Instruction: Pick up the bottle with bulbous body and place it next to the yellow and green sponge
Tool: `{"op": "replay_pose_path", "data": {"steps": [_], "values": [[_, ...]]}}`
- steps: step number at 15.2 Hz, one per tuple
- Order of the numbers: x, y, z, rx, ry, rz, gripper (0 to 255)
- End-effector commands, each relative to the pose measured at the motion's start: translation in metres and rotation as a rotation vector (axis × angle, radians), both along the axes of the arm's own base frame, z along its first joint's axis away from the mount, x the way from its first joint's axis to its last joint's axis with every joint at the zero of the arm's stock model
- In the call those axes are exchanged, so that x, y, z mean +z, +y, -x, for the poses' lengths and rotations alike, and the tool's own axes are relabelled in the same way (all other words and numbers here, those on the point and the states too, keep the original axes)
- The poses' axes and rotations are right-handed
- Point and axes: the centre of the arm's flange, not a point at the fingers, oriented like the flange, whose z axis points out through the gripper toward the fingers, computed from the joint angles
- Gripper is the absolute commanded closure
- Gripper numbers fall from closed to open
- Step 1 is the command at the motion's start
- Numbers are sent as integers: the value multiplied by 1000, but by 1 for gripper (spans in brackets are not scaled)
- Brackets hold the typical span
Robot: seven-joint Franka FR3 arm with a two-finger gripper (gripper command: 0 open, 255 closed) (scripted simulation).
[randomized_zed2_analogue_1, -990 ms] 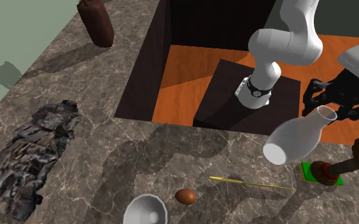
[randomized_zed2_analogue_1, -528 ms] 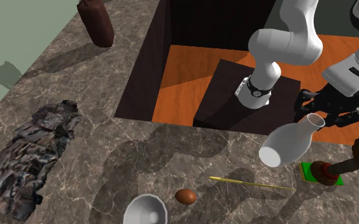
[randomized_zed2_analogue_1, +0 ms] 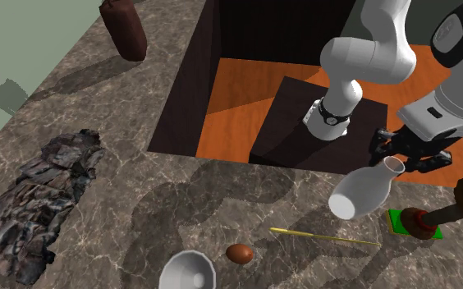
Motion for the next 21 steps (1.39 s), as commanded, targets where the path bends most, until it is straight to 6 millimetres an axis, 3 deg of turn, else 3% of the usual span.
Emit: {"op": "replay_pose_path", "data": {"steps": [1, 2, 10, 11, 16, 20, 21], "values": [[-10, 0, -1, 0, -1, 0, 255], [-18, 0, -1, 0, -1, 0, 255], [-18, 0, -1, 0, -1, 0, 255], [-18, 0, -1, 0, -1, 0, 0], [-18, 0, -1, 0, -1, 0, 0], [32, 0, 3, 0, -1, 0, 0], [32, 0, 3, 0, -1, 0, 0]]}}
